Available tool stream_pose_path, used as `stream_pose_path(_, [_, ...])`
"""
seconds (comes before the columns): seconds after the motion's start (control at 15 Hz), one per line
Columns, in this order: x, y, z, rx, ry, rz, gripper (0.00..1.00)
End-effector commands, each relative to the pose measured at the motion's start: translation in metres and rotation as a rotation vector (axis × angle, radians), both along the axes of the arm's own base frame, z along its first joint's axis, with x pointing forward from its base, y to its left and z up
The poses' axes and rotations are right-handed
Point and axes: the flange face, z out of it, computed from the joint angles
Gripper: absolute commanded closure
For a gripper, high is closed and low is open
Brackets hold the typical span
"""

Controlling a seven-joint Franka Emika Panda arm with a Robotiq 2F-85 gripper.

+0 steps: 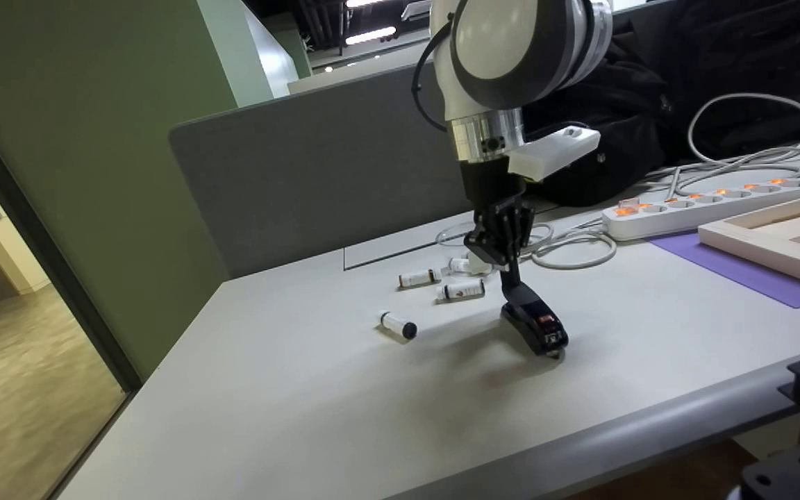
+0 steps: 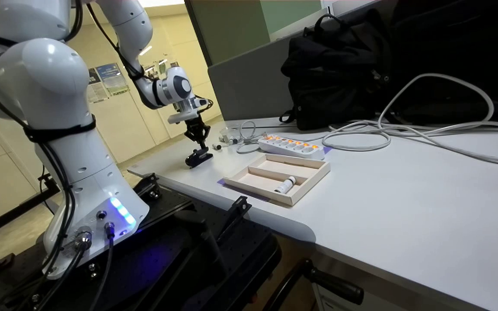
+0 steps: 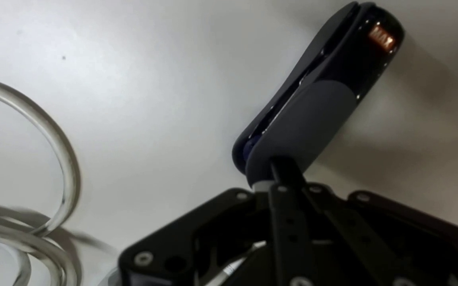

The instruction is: Press the head of the stapler

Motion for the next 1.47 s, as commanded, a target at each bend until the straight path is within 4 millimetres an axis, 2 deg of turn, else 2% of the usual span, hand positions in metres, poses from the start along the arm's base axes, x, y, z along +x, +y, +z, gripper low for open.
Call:
stream_pose_path(0.0, [-0.004,-0.001,-0.018,-0.018,0.040,0.021,1.00])
stream_pose_path(0.4, [-0.011,0.005,-0.053,-0.005,0.101,0.070,1.00])
stream_pose_path(0.6, [-0.010,0.005,-0.056,-0.016,0.123,0.081,1.00])
stream_pose_path(0.73, [-0.005,0.006,-0.050,-0.015,0.123,0.081,1.00])
stream_pose_path(0.8, [0.002,0.006,-0.038,-0.010,0.104,0.080,1.00])
stream_pose_path(1.0, [0.023,-0.003,0.018,0.036,0.056,0.062,1.00])
stream_pose_path(1.2, [0.033,-0.018,0.066,0.090,0.049,0.048,1.00])
stream_pose_path(1.33, [0.039,-0.031,0.091,0.125,0.067,0.036,1.00])
stream_pose_path(1.4, [0.041,-0.038,0.100,0.123,0.088,0.028,0.74])
